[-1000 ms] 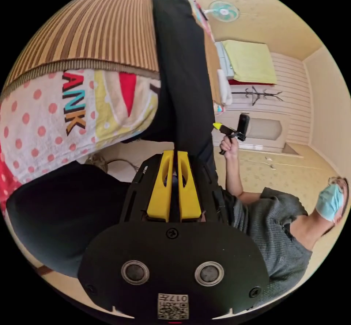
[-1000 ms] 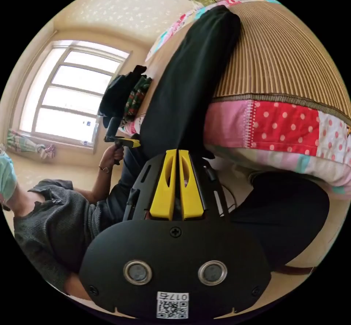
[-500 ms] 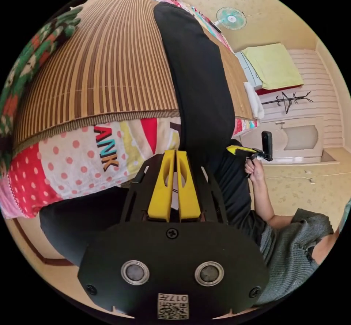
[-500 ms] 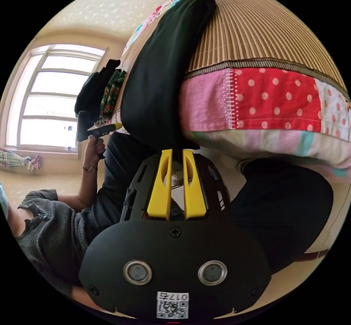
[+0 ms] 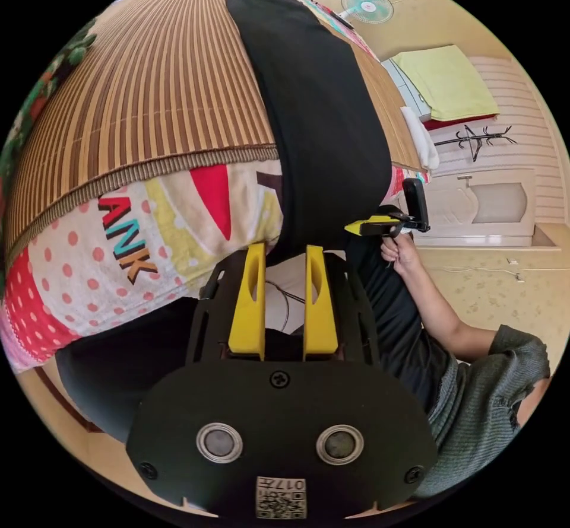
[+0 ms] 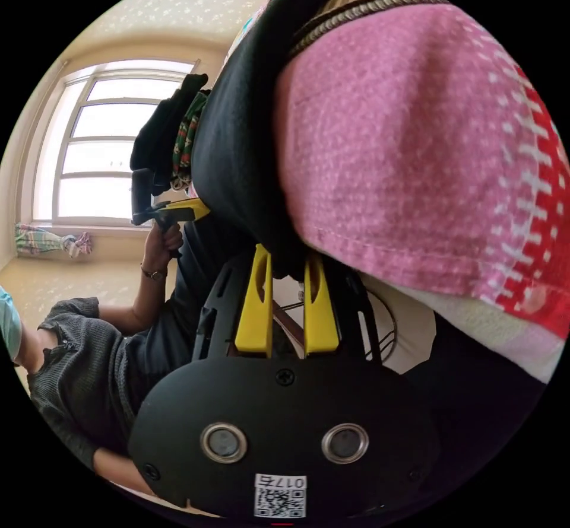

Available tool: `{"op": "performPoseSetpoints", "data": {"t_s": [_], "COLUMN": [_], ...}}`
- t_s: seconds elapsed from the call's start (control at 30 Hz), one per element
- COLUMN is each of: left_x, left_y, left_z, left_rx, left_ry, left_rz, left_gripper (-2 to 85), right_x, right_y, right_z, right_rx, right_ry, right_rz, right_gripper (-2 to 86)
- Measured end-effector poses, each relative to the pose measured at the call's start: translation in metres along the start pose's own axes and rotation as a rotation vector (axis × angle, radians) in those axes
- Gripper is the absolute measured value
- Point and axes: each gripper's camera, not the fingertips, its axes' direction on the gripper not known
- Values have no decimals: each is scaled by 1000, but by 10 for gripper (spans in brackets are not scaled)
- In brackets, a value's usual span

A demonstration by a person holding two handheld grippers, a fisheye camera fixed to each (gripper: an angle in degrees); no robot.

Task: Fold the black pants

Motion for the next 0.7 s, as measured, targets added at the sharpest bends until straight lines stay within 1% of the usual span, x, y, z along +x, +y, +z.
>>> {"op": "performPoseSetpoints", "data": {"t_s": [0.03,0.1,0.13,0.17,0.2,0.23,0.27,0.3,0.33,0.37,0.4,0.43,0.47,0.5,0.53,0.57,0.6,0.63,0.67,0.7], "left_x": [-2,-3,-2,-1,0,-1,-3,-2,-1,4,4,1,-12,-35,-48,-74,-93,-98,-103,-102], "left_y": [-2,-9,-9,-9,-7,-6,-5,-6,-7,-14,-26,-34,-54,-71,-76,-77,-73,-72,-70,-69], "left_z": [0,1,-2,-11,-26,-36,-54,-71,-79,-97,-113,-119,-125,-124,-123,-122,-119,-118,-116,-115], "left_rx": [-16,-107,-120,-147,-149,-139,-126,-109,-94,-40,51,97,191,300,364,519,618,635,638,615], "left_ry": [4,45,67,158,328,434,666,886,977,1127,1211,1232,1250,1237,1216,1167,1106,1076,1013,950], "left_rz": [0,64,88,156,241,281,361,448,494,580,613,594,478,290,191,18,-114,-159,-205,-201], "left_gripper": [62,40,39,37,35,34,31,27,24,19,14,17,23,43,53,62,71,75,91,112], "right_x": [-1,-8,-17,-31,-39,-55,-73,-82,-102,-120,-127,-133,-125,-117,-91,-66,-57,-48,-48,-50], "right_y": [1,5,10,16,21,28,35,37,40,38,33,16,-11,-24,-44,-54,-57,-63,-69,-71], "right_z": [-5,-15,-27,-43,-53,-75,-99,-112,-139,-164,-176,-197,-215,-223,-236,-246,-250,-255,-257,-256], "right_rx": [-42,-97,-119,-122,-112,-89,-66,-49,-13,32,58,123,211,265,392,524,580,620,598,582], "right_ry": [-48,-135,-210,-309,-371,-507,-639,-689,-774,-831,-855,-891,-904,-897,-851,-781,-744,-671,-606,-572], "right_rz": [-14,-55,-106,-185,-229,-314,-412,-469,-595,-709,-748,-748,-628,-547,-357,-164,-105,-57,-44,-46], "right_gripper": [56,37,29,22,21,17,16,15,15,17,19,28,41,55,84,135,160,176,186,189]}}
